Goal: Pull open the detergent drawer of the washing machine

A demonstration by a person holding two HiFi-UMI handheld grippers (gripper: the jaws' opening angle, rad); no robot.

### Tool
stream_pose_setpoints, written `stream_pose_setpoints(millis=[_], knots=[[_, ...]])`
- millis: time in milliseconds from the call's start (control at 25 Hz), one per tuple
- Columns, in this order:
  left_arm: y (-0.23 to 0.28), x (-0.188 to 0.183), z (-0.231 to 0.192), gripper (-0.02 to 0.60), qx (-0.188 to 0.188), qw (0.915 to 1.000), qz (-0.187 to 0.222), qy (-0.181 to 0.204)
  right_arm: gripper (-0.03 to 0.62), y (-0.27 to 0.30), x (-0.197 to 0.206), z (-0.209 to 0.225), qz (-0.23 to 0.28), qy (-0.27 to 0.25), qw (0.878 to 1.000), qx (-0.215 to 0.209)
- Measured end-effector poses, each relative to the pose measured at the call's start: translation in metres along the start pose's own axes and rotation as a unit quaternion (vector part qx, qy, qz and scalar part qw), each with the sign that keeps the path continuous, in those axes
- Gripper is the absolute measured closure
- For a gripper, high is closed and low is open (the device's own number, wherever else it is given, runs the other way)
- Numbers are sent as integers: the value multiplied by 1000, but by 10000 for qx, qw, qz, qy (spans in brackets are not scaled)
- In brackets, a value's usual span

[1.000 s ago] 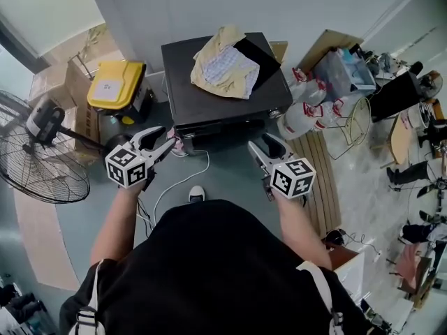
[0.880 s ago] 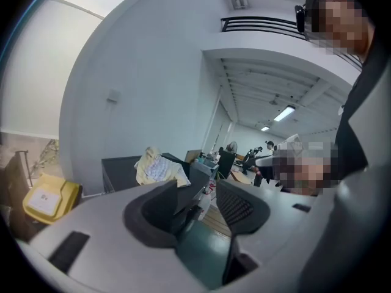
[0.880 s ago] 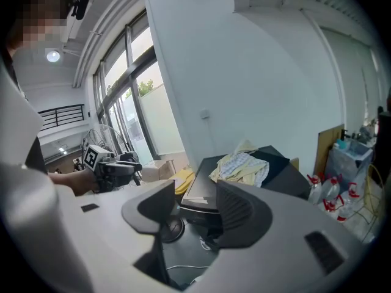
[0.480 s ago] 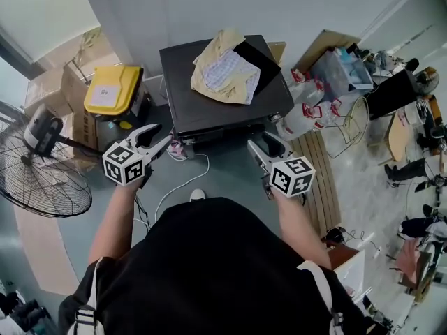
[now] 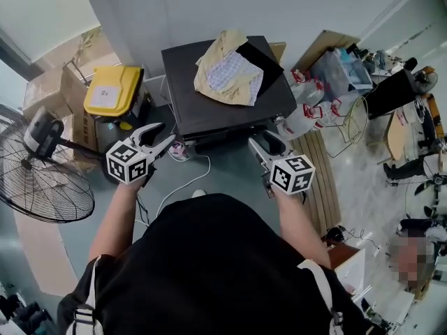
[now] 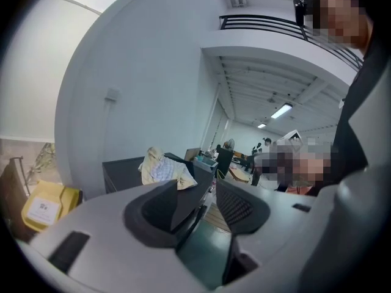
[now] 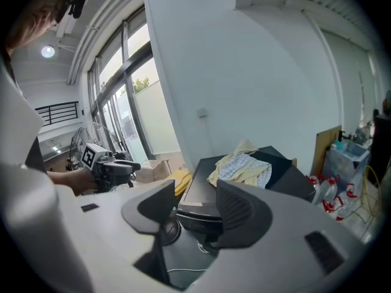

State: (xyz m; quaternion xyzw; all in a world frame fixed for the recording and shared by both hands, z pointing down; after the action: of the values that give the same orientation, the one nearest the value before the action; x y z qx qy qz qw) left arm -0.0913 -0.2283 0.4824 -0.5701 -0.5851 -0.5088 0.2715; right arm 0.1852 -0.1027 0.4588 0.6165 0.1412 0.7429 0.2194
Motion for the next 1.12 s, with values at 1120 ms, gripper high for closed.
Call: stream_pose_setpoints(millis=[1120], knots=[[10, 3, -5, 376, -281, 9994, -29, -211, 378, 17, 7, 25, -342, -61, 9991, -231]])
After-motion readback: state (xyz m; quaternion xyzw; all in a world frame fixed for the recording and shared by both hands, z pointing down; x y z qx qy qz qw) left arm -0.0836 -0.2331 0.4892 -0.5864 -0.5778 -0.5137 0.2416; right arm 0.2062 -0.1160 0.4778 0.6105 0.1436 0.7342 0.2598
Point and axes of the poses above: the fingertips, and each gripper's own axes: y forward along the fingers, z to its right, x out of its underside, the point moved 4 cm from there along -y, backward along the fingers, and after that the axes turned 7 degrees about x, right-handed, at the moved point
